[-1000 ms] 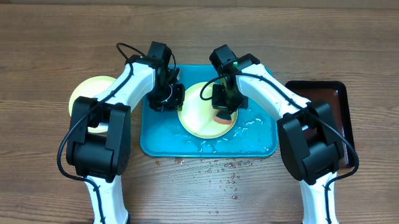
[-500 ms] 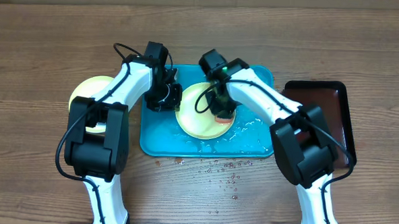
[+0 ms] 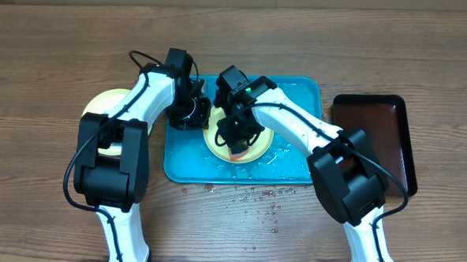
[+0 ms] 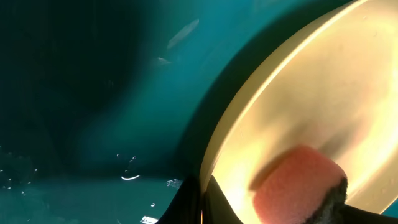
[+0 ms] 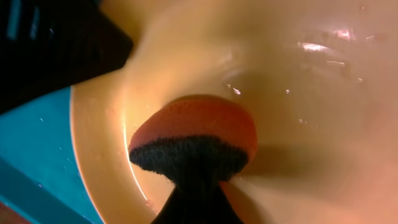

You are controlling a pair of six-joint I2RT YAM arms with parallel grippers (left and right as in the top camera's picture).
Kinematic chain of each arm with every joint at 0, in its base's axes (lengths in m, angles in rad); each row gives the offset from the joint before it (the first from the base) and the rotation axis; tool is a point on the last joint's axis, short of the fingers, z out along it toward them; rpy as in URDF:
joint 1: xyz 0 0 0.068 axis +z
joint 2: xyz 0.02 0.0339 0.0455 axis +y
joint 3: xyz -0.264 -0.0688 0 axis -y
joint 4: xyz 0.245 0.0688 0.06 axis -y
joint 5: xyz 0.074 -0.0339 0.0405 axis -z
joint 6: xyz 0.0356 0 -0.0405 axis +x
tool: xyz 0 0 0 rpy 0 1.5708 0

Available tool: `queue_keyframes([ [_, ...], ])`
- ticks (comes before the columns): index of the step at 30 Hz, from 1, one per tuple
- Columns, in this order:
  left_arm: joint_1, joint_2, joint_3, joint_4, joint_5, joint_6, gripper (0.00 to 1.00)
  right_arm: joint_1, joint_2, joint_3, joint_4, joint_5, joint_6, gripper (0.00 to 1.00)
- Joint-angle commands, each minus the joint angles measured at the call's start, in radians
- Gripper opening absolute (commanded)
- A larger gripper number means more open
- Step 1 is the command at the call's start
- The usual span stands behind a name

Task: Clean dirty plates on tray and stack at the side
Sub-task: 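Scrub the second yellow plate with the sponge while the left gripper holds it, then lift the second yellow plate with the left gripper and stack it on the left pile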

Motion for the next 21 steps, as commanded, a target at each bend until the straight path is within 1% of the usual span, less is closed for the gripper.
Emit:
queue_keyframes([
  [1,-0.001,0.016,-0.009,0.005,0.035,0.011,0.04,-0.025,-0.043,-0.005,0.05,-0.028,0.192,0.04],
  [5,0.0,0.016,-0.009,0.009,0.035,0.012,0.04,-0.045,-0.043,-0.005,0.128,0.035,0.378,0.04],
  [8,0.0,0.016,-0.009,0.013,0.035,0.012,0.04,-0.054,-0.043,-0.005,0.156,0.151,0.494,0.04],
  [10,0.0,0.016,-0.009,0.016,0.034,0.012,0.04,-0.059,-0.043,-0.005,0.154,0.24,0.544,0.04],
  [13,0.0,0.016,-0.009,0.023,0.027,0.012,0.04,-0.076,-0.045,-0.003,0.145,0.33,0.563,0.04],
  [16,0.0,0.016,-0.001,0.023,0.005,0.012,0.04,-0.103,-0.062,0.014,0.111,0.319,0.563,0.04],
  [19,0.0,0.011,0.029,-0.011,-0.06,0.012,0.04,-0.132,-0.108,0.061,0.045,0.318,0.561,0.04],
  [21,0.0,0.007,0.065,-0.043,-0.103,0.012,0.04,-0.148,-0.153,0.102,0.007,0.291,0.523,0.04],
])
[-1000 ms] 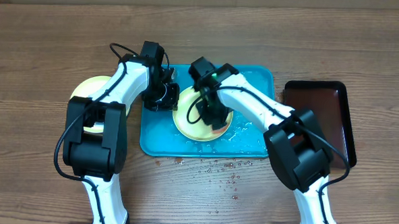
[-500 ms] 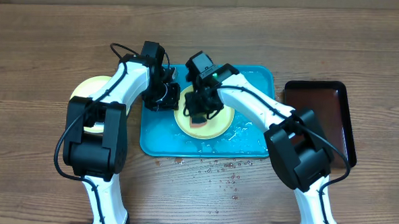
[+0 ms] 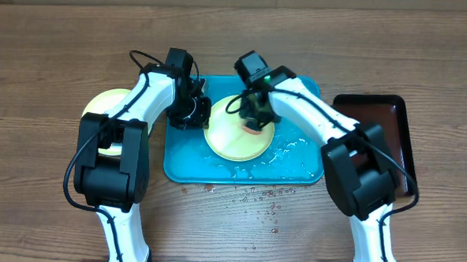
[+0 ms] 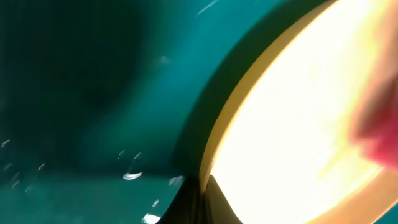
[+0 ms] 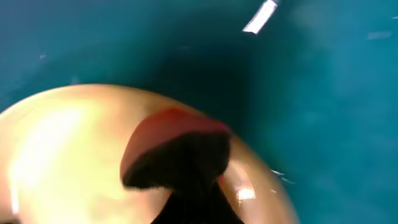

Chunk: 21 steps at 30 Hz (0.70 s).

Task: Clean dirty plates on tray and stack at the side
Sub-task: 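Lift the second yellow plate with the left gripper and stack it on the left pile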

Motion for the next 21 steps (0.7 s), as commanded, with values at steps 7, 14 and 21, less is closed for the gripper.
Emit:
queue_keyframes([
  [7,0.0,-0.061,0.17,-0.087,-0.191,0.013,0.04,-0.082,-0.302,0.188,-0.115,-0.036,-0.083,0.04],
  [14,-0.018,-0.221,0.185,-0.12,-0.347,0.034,0.04,-0.198,-0.375,0.192,-0.158,-0.027,-0.082,0.04],
  [21,-0.124,-0.366,0.185,-0.135,-0.671,0.008,0.04,-0.29,-0.374,0.19,-0.19,-0.029,-0.083,0.04],
])
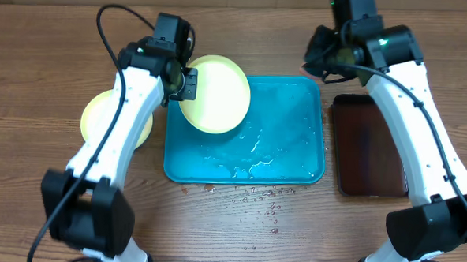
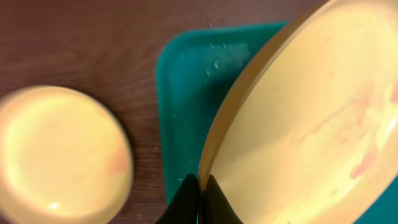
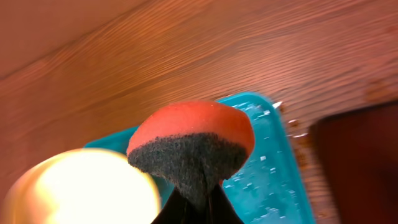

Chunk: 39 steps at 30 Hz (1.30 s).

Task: Clean dirty plates on tray and stack at the side
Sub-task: 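Lift the second yellow plate with the left gripper and stack it on the left pile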

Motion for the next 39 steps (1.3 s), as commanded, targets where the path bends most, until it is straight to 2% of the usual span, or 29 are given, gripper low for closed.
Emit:
queue_keyframes([
  [1,-0.082,-0.076,0.026,-0.004,-0.267,-0.022,0.04,-0.025,-0.002,0.003,-0.009,0.002,-0.008,0.04],
  [7,-0.259,-0.092,0.026,-0.041,-0.689,-0.133,0.04,-0.04,-0.002,0.003,-0.037,0.006,-0.008,0.04],
  [12,-0.389,-0.092,0.026,-0.06,-0.95,-0.227,0.04,-0.04,-0.002,0.003,-0.045,0.006,-0.011,0.04],
  [19,-0.477,-0.092,0.026,-0.059,-1.113,-0.261,0.04,-0.04,-0.002,0.003,-0.045,0.006,-0.011,0.04],
  [27,-0.484,-0.092,0.026,-0.069,-1.196,-0.262,0.04,-0.04,-0.002,0.003,-0.048,0.006,-0.011,0.04],
  [33,-0.477,-0.092,0.026,-0.066,-1.18,-0.292,0.04,-0.039,-0.002,0.003,-0.049,0.006,-0.011,0.04],
  [35,-0.462,-0.092,0.026,-0.068,-1.097,-0.291,0.04,-0.039,-0.002,0.003,-0.05,0.006,-0.011,0.04],
  [39,-0.392,-0.093,0.026,-0.083,-0.798,-0.257,0.04,-0.039,-0.002,0.003,-0.058,0.006,-0.012,0.04],
])
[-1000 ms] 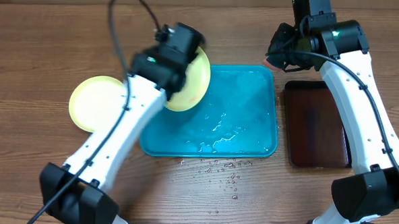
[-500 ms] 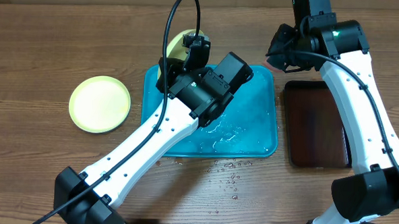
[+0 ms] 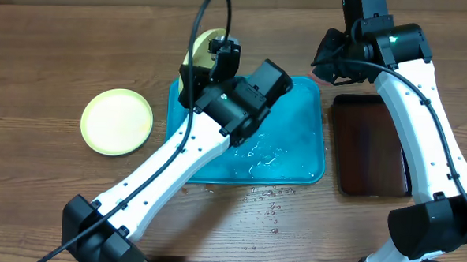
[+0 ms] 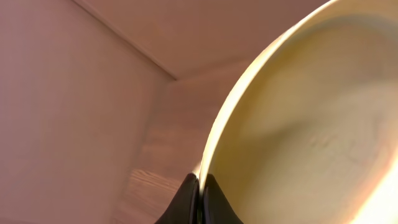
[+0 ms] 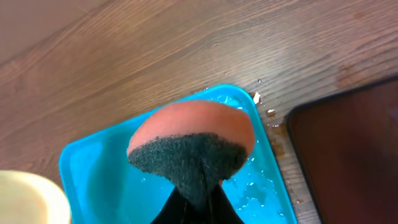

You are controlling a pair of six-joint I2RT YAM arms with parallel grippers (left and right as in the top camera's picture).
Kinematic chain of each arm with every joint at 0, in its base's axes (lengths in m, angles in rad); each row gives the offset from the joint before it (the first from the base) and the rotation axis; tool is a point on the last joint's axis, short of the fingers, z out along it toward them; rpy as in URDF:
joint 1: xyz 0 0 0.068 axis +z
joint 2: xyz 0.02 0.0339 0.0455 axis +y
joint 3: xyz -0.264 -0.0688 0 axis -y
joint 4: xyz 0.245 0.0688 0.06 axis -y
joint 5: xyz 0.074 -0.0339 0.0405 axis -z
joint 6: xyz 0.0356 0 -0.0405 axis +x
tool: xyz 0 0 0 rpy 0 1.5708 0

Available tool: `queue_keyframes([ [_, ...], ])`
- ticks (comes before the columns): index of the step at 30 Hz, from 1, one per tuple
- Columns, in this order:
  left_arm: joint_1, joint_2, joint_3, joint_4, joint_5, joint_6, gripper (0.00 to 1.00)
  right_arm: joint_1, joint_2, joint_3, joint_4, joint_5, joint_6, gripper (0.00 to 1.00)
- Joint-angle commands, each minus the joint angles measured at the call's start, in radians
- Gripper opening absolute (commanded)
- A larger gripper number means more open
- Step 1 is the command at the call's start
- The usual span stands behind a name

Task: Clean dirty plates on tray and stack at the side
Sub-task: 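Lift the second yellow plate with the left gripper and stack it on the left pile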

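My left gripper (image 4: 200,184) is shut on the rim of a yellow plate (image 4: 298,124), held up on edge in the air. In the overhead view that plate (image 3: 196,44) shows behind the raised left arm, over the back left corner of the wet teal tray (image 3: 295,161). A second yellow plate (image 3: 117,122) lies on the table left of the tray. My right gripper (image 5: 198,186) is shut on an orange sponge with a dark scouring side (image 5: 193,146), above the tray's back right corner (image 5: 242,99).
A dark brown tray (image 3: 373,145) lies right of the teal tray, close to its edge. Water drops (image 3: 266,199) spot the wood in front of the teal tray. The raised left arm (image 3: 218,122) hides much of the tray's left half from above.
The left arm has risen and turned with the plate; its wrist view now shows wall and wood behind the plate instead of the tray. The right gripper with the sponge has barely shifted.
First the sponge pressed on the plate in the tray while my left gripper held its rim. Then the sponge was at the plate's far edge. Later the plate hung over the tray's back left and the sponge was away at the back right. Now the plate is higher.
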Motion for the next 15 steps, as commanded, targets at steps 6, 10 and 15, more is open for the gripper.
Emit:
queue_keyframes([
  [6,0.293,-0.017,0.021,-0.023,0.693,0.053,0.04,-0.003,-0.004,-0.003,-0.001,0.007,-0.004,0.04],
  [10,0.502,-0.017,0.021,-0.018,0.954,0.101,0.04,-0.003,-0.003,-0.006,-0.002,0.008,-0.004,0.04],
  [15,0.785,-0.017,-0.005,0.002,1.179,0.133,0.04,-0.003,-0.003,-0.006,-0.001,0.008,-0.008,0.04],
])
